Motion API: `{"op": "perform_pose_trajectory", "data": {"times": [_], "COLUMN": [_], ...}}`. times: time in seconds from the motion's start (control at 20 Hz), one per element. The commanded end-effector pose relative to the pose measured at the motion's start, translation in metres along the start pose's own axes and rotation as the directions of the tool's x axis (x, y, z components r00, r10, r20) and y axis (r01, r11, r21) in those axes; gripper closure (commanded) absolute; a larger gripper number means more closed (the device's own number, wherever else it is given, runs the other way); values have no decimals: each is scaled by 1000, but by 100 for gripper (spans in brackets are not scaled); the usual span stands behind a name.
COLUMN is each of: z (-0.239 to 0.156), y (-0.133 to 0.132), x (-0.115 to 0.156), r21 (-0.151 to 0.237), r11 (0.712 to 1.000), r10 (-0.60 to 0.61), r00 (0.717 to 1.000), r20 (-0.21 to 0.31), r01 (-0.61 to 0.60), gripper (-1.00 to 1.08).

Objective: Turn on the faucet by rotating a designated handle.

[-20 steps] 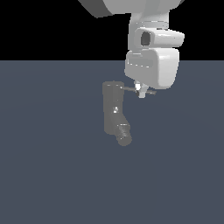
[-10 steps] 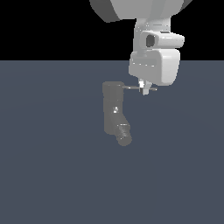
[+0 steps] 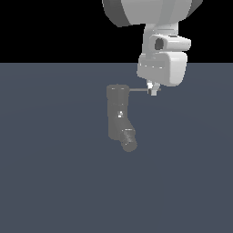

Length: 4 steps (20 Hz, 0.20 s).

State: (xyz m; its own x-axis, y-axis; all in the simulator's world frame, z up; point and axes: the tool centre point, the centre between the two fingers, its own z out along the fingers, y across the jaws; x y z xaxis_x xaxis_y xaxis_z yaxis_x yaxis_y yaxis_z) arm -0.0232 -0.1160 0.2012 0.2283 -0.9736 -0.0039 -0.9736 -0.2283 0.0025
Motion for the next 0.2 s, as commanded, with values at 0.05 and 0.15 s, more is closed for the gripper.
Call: {"op": "perform_pose_trajectory", "data": {"times": [0.05, 0.15], "z": [0, 0], "y": [-4, -6], "x": [22, 25], "r21": [3, 3], "r11": [1000, 1000], "r10": [25, 26], "r00": [1000, 1000], "r20": [-4, -4], "r01": [-25, -26], "gripper": [108, 108]}}
